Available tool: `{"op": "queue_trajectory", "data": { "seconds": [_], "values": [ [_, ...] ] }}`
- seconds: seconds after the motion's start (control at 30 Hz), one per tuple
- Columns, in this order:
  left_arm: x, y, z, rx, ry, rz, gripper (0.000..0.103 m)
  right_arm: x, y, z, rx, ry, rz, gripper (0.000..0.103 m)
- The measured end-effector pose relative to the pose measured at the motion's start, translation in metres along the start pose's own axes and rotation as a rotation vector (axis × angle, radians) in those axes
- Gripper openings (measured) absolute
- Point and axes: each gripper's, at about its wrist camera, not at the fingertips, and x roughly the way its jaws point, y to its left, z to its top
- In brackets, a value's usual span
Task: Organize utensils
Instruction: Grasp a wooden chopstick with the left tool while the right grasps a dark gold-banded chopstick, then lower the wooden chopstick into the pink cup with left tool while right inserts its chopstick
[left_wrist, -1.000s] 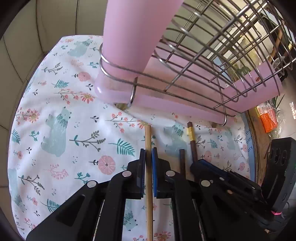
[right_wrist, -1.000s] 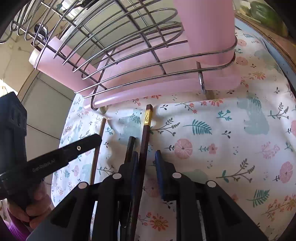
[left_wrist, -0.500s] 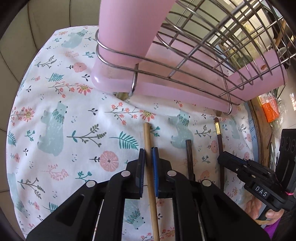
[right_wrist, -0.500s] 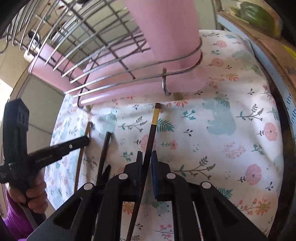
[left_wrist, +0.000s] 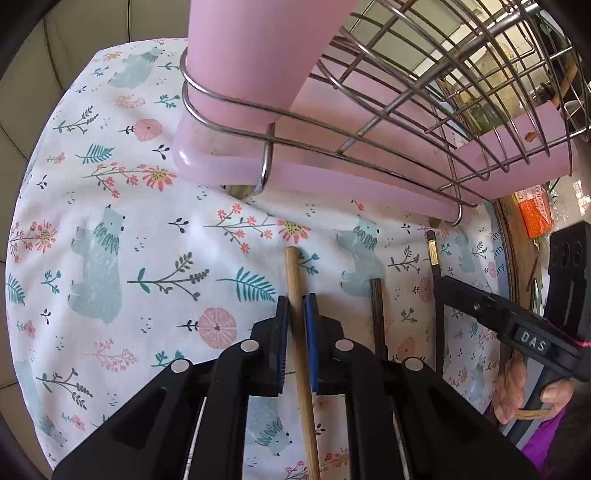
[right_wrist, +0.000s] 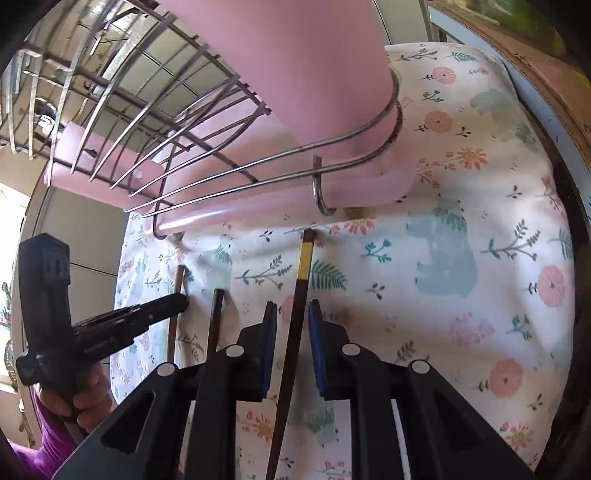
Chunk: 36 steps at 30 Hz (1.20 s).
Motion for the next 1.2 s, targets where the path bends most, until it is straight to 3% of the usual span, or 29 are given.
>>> {"op": "queue_trajectory", "data": {
  "seconds": [0.33, 0.63, 1.2],
  "values": [
    [0.005, -0.001, 0.005, 0.013, -0.007, 0.003, 0.009, -0.002, -0.010, -0.005, 0.034, -0.039, 0.014, 0.008],
    [-0.022, 0.000, -0.008, 0.033, -0.100, -0.036, 0.008, -0.041, -0.002, -0.024, -0.004, -0.163, 0.045, 0.007],
    [-0.164, -0.006, -0.046, 0.070, -0.616, -0.101, 0.006, -0.150, 0.048, -0.049, -0.152, -0.572, 0.023, 0.006]
  ]
}}
